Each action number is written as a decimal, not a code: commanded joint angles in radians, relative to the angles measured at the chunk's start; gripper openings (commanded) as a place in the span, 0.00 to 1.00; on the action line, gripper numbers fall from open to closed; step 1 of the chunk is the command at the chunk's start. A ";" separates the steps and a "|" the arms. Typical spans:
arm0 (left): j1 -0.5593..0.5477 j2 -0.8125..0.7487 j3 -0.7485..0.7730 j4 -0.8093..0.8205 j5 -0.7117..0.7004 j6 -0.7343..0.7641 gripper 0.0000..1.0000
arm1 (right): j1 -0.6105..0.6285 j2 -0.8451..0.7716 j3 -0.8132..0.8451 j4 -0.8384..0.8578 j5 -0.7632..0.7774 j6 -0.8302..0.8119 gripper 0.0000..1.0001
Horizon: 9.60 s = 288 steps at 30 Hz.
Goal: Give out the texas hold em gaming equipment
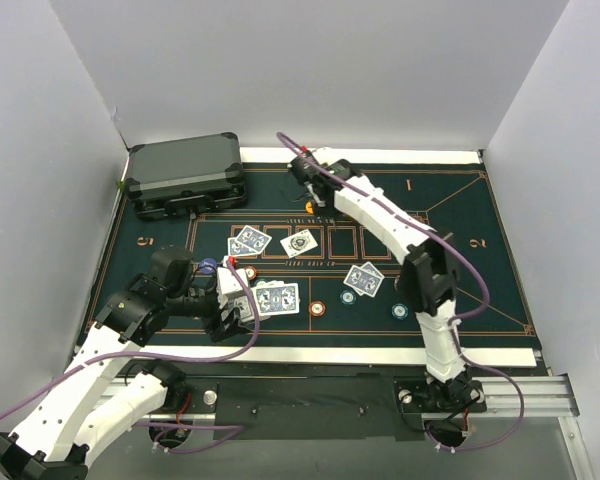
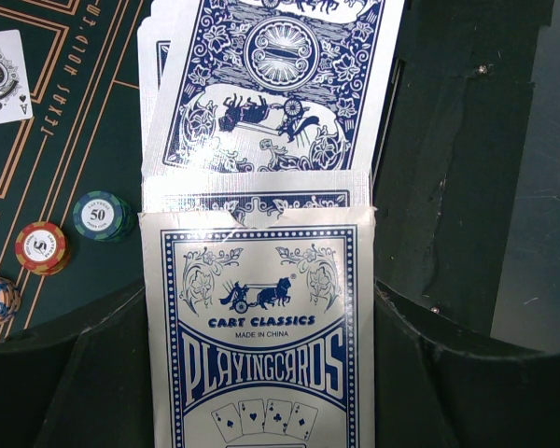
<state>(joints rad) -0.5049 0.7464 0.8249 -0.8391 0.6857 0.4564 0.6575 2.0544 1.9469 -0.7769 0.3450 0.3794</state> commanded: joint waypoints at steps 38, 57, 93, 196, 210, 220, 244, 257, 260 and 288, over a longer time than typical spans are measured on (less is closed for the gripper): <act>-0.001 0.002 0.028 0.049 0.015 0.002 0.00 | 0.136 0.198 0.035 0.106 -0.164 -0.065 0.48; -0.001 0.001 0.016 0.038 0.014 0.013 0.00 | -0.035 -0.715 -0.681 0.539 -0.757 0.476 0.91; -0.001 0.007 0.017 0.064 0.015 -0.004 0.00 | 0.330 -0.902 -1.106 0.897 -0.633 0.747 0.49; -0.001 0.001 0.014 0.077 0.026 -0.028 0.00 | 0.289 -0.968 -0.934 0.490 -0.795 0.622 0.30; -0.001 0.002 0.022 0.075 0.023 -0.030 0.00 | 0.289 -0.996 -0.990 0.513 -0.790 0.674 0.15; -0.001 0.002 0.020 0.075 0.023 -0.032 0.00 | 0.287 -1.030 -0.999 0.513 -0.787 0.691 0.08; -0.001 0.002 0.022 0.074 0.017 -0.032 0.00 | 0.261 -1.077 -0.999 0.510 -0.871 0.717 0.08; -0.001 0.005 0.017 0.087 0.006 -0.045 0.00 | 0.206 -1.099 -0.967 0.412 -0.942 0.687 0.00; -0.001 0.005 0.016 0.090 0.005 -0.051 0.00 | 0.186 -1.113 -0.961 0.403 -0.946 0.682 0.00; -0.001 -0.015 0.011 0.081 -0.003 -0.050 0.00 | -0.133 -0.468 -0.346 -0.064 -0.309 0.095 0.00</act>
<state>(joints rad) -0.5049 0.7502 0.8249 -0.8009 0.6659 0.4110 0.5125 1.3918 1.4448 -0.7296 -0.2569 0.6212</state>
